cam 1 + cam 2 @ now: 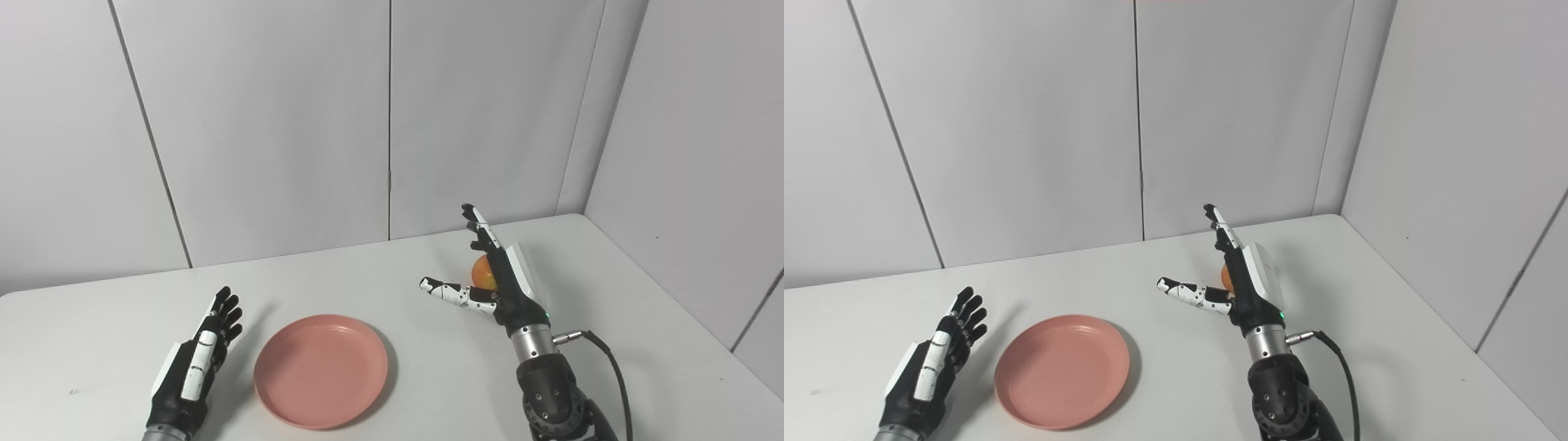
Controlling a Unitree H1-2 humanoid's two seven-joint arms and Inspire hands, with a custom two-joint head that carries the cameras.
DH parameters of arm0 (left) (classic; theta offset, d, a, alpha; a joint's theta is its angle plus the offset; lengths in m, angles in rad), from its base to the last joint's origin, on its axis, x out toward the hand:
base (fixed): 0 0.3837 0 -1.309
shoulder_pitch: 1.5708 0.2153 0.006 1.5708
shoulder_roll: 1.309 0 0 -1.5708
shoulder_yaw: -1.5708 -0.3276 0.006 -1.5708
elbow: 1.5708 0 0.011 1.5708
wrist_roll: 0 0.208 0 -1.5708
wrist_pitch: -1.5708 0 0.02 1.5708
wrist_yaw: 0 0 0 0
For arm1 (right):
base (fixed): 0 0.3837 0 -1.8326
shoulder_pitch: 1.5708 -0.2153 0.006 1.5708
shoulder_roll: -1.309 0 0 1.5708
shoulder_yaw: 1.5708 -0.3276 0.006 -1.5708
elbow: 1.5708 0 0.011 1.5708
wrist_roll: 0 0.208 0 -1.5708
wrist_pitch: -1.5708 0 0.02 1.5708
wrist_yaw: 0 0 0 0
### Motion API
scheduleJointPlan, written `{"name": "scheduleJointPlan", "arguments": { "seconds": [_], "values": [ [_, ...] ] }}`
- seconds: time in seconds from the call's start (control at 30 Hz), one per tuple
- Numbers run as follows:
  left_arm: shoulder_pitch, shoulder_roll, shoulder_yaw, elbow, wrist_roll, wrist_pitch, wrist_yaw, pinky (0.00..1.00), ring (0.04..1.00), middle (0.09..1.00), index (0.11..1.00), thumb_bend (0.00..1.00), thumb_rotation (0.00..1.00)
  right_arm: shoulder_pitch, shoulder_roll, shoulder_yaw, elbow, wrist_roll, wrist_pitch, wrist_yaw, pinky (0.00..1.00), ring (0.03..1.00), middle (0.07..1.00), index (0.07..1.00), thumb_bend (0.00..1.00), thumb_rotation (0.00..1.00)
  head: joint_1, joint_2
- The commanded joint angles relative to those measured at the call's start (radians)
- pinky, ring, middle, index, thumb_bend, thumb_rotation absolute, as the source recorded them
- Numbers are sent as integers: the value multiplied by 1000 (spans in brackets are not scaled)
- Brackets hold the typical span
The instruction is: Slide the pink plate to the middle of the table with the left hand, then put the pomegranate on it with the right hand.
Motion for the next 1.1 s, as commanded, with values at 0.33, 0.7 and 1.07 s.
{"name": "scheduleJointPlan", "arguments": {
  "seconds": [0.33, 0.7, 1.07],
  "values": [
    [17, 15, 11, 48, -14, -63, -20, 966, 979, 996, 1000, 601, 1000, -74, -75, -33, 21, -43, 51, -42, 784, 876, 909, 926, 826, 406, 7, 2],
    [19, 18, 14, 56, -29, -63, -36, 971, 984, 1000, 1000, 612, 1000, -98, -119, -31, 136, -56, 49, -92, 760, 859, 903, 925, 863, 419, -11, -7],
    [27, 15, 7, 38, -21, -59, -31, 969, 983, 999, 1000, 618, 1000, -108, -146, -9, 222, -63, 64, -95, 767, 864, 907, 923, 874, 363, -9, -2]
  ]
}}
